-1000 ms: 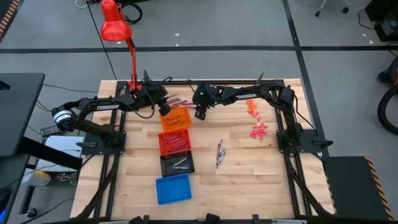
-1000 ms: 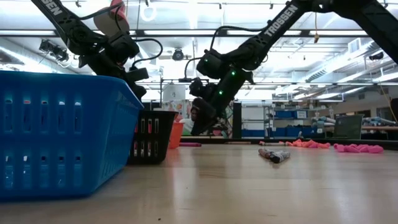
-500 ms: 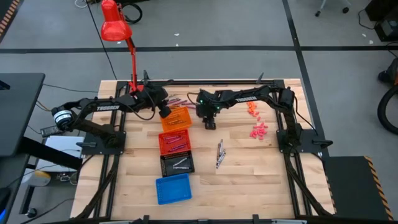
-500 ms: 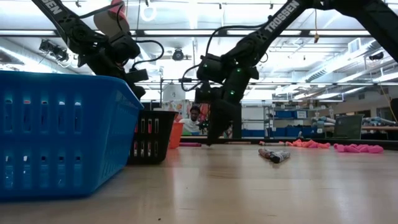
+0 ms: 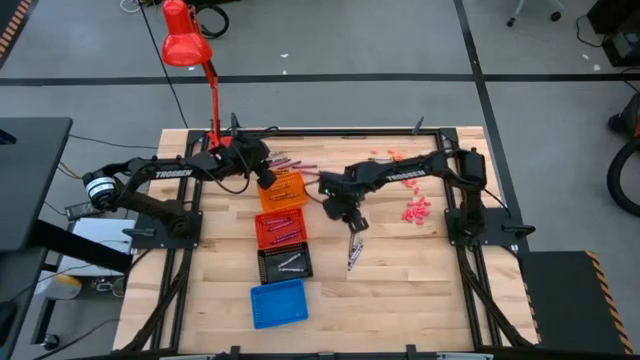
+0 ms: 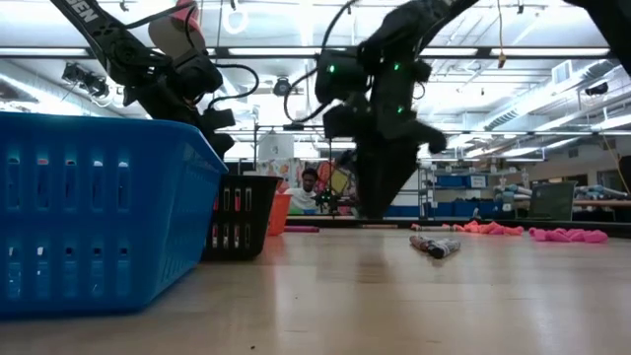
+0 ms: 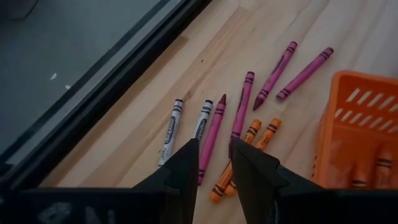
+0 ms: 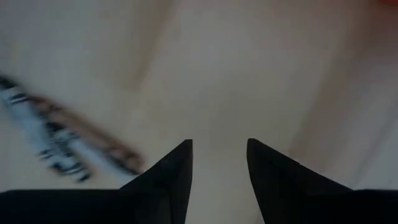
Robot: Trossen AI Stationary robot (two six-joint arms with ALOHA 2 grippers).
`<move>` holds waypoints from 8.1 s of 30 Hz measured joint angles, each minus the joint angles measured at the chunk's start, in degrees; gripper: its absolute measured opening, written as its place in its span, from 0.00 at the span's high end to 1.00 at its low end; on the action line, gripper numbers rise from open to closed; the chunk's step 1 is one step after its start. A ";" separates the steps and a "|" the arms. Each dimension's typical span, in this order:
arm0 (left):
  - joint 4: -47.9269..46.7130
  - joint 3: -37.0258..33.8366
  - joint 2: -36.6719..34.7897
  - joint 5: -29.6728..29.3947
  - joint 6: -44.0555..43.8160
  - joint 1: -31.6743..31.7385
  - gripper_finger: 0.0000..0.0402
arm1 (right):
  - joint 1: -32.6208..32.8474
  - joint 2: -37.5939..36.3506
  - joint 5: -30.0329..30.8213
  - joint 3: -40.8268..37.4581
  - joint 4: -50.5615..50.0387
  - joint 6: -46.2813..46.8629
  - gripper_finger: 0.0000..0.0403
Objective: Sort crayons
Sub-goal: Put the brown crayon into the blue basket, then put the black crayon into the black basket
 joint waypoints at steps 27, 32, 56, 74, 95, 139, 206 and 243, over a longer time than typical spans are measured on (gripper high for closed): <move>0.62 0.00 0.00 -0.02 -4.52 -11.65 0.74 | 13.48 -0.11 9.97 -2.35 -2.58 1.76 0.61; -0.07 0.00 0.00 -0.03 -4.66 -13.02 0.74 | 14.34 -0.11 9.97 -2.35 -2.46 1.52 0.61; -1.29 -0.02 0.00 -0.04 -4.58 -13.27 0.74 | 14.90 0.00 9.65 -5.59 2.38 1.52 0.61; -1.75 -0.02 0.00 -0.04 -4.57 -13.27 0.74 | 14.75 0.19 9.74 -2.76 3.41 2.15 0.61; -2.63 -0.02 0.00 -0.07 -4.45 -13.27 0.74 | 15.21 0.17 12.11 -1.17 -9.58 4.59 0.61; 4.05 -0.02 0.00 -0.20 -1.80 -15.55 0.74 | 13.62 -2.95 15.80 -7.05 -4.47 6.09 0.92; 31.90 0.07 3.88 -0.04 4.59 -34.49 0.74 | 9.63 -18.74 8.52 -27.03 82.57 9.25 0.92; 37.67 0.00 4.37 3.63 10.34 -35.43 0.92 | 8.34 -18.67 8.58 -26.94 77.24 16.60 0.81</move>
